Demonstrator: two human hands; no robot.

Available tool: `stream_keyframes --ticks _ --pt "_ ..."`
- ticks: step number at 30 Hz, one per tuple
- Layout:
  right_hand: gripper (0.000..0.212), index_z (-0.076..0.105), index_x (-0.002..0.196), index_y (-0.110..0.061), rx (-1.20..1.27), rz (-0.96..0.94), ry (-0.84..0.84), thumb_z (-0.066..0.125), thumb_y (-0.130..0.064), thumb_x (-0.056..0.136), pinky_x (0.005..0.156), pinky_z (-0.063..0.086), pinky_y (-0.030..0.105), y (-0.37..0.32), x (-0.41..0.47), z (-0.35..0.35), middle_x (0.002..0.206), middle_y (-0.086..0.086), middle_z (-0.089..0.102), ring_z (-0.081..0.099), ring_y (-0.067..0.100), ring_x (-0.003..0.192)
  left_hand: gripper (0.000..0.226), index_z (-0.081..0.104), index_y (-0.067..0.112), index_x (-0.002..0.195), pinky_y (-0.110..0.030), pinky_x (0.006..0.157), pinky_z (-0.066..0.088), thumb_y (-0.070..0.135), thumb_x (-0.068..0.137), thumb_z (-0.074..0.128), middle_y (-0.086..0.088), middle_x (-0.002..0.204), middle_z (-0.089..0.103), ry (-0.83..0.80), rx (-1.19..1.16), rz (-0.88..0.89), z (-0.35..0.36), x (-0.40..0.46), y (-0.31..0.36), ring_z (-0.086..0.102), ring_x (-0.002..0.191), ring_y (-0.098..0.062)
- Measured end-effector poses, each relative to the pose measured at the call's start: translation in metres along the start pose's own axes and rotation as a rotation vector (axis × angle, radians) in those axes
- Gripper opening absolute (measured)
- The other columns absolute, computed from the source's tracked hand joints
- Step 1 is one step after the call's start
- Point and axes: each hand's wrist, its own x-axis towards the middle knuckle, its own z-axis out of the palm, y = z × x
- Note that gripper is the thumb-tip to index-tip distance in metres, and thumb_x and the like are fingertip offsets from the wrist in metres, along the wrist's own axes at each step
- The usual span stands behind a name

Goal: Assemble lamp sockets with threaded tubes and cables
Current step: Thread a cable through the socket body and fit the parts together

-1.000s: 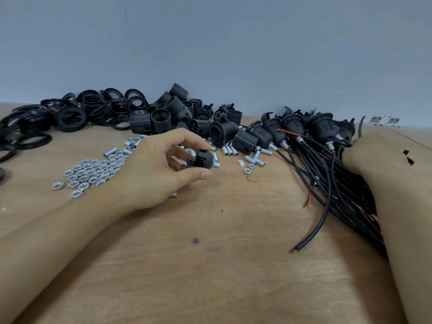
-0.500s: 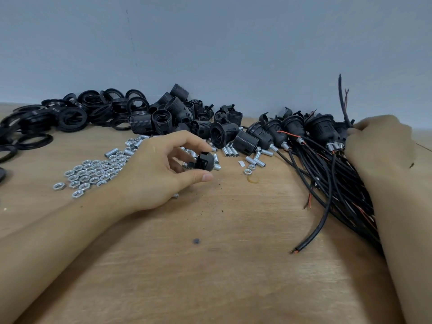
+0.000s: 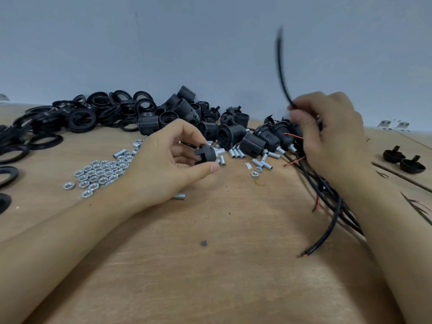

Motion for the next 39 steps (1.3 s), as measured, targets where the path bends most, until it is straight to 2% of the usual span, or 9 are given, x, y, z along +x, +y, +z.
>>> stream_keyframes --ticks 3,7,12,15,18,24,27,31,39 --pt "0.015 0.069 0.103 -0.007 -0.01 -0.07 -0.145 0.056 -0.009 0.096 0.074 0.027 0.023 -0.002 -0.003 0.007 0.089 0.006 0.068 0.051 0.029 0.091 0.043 0.056 0.02 0.092 -0.027 0.075 0.06 0.022 0.063 0.088 -0.001 0.098 0.07 0.037 -0.002 0.001 0.0 0.001 0.001 0.071 0.082 -0.016" --pt "0.014 0.072 0.102 -0.01 0.027 -0.095 -0.17 0.061 -0.012 0.095 0.078 0.032 0.024 -0.005 -0.006 0.011 0.086 0.005 0.07 0.052 0.029 0.09 0.043 0.05 0.014 0.087 -0.029 0.068 0.061 0.009 0.068 0.088 0.004 0.096 0.072 0.06 -0.001 0.002 -0.001 0.001 0.002 0.07 0.082 -0.022" --pt "0.011 0.075 0.099 -0.013 0.052 -0.089 -0.128 0.066 -0.014 0.092 0.076 0.033 0.023 -0.008 -0.007 0.013 0.082 -0.003 0.067 0.052 0.024 0.086 0.048 0.06 0.025 0.094 -0.021 0.075 0.058 0.038 0.057 0.087 0.008 0.093 0.073 0.092 0.065 -0.016 -0.001 0.0 0.006 0.07 0.086 -0.011" --pt "0.01 0.07 0.098 -0.021 0.101 0.005 0.024 0.062 -0.024 0.093 0.076 0.042 0.032 -0.01 -0.005 0.009 0.081 -0.014 0.062 0.055 0.017 0.081 0.055 0.064 0.02 0.106 -0.025 0.08 0.058 0.034 0.058 0.087 0.005 0.094 0.076 0.065 -0.09 -0.102 -0.002 0.002 0.006 0.072 0.089 -0.016" --pt "0.005 0.052 0.096 -0.033 0.27 0.163 0.303 0.054 -0.029 0.097 0.061 0.039 0.024 -0.012 0.002 -0.002 0.074 -0.018 0.066 0.053 0.009 0.059 0.054 0.064 0.01 0.118 -0.035 0.087 0.059 0.013 0.067 0.082 -0.01 0.097 0.076 0.015 -0.434 -0.214 -0.003 0.005 0.007 0.073 0.093 -0.026" --pt "0.03 0.045 0.105 -0.009 0.44 0.34 0.644 0.037 -0.038 0.103 0.068 0.036 0.034 -0.017 0.009 -0.014 0.071 -0.007 0.073 0.048 0.009 0.06 0.035 0.071 0.011 0.115 -0.028 0.079 0.058 0.014 0.08 0.069 -0.017 0.103 0.073 -0.111 -0.728 -0.335 -0.007 0.007 0.01 0.072 0.101 -0.032" --pt "0.058 0.051 0.11 0.01 0.553 0.459 0.612 0.03 -0.044 0.101 0.061 0.033 0.033 -0.012 0.013 -0.016 0.058 -0.003 0.064 0.045 0.008 0.042 0.022 0.078 0.015 0.099 -0.028 0.074 0.059 0.024 0.08 0.07 -0.013 0.102 0.075 -0.15 -0.726 -0.398 -0.008 0.008 0.008 0.074 0.095 -0.029" --pt "0.016 0.032 0.097 -0.018 0.765 0.514 0.532 0.03 -0.031 0.105 0.041 0.033 0.026 -0.024 0.008 -0.005 0.069 0.007 0.072 0.039 0.021 0.037 0.033 0.081 0.022 0.089 -0.024 0.069 0.057 0.048 0.07 0.075 -0.008 0.101 0.076 -0.212 -0.606 -0.413 -0.007 0.01 0.006 0.072 0.084 -0.013" --pt "0.013 0.033 0.094 -0.02 0.962 0.578 0.442 0.031 -0.026 0.105 0.041 0.04 0.024 -0.032 0.002 0.01 0.062 0.005 0.066 0.048 0.02 0.04 0.025 0.071 0.006 0.101 -0.027 0.08 0.058 0.024 0.085 0.067 -0.016 0.104 0.073 -0.214 -0.739 -0.453 -0.006 0.009 -0.001 0.073 0.098 -0.027"
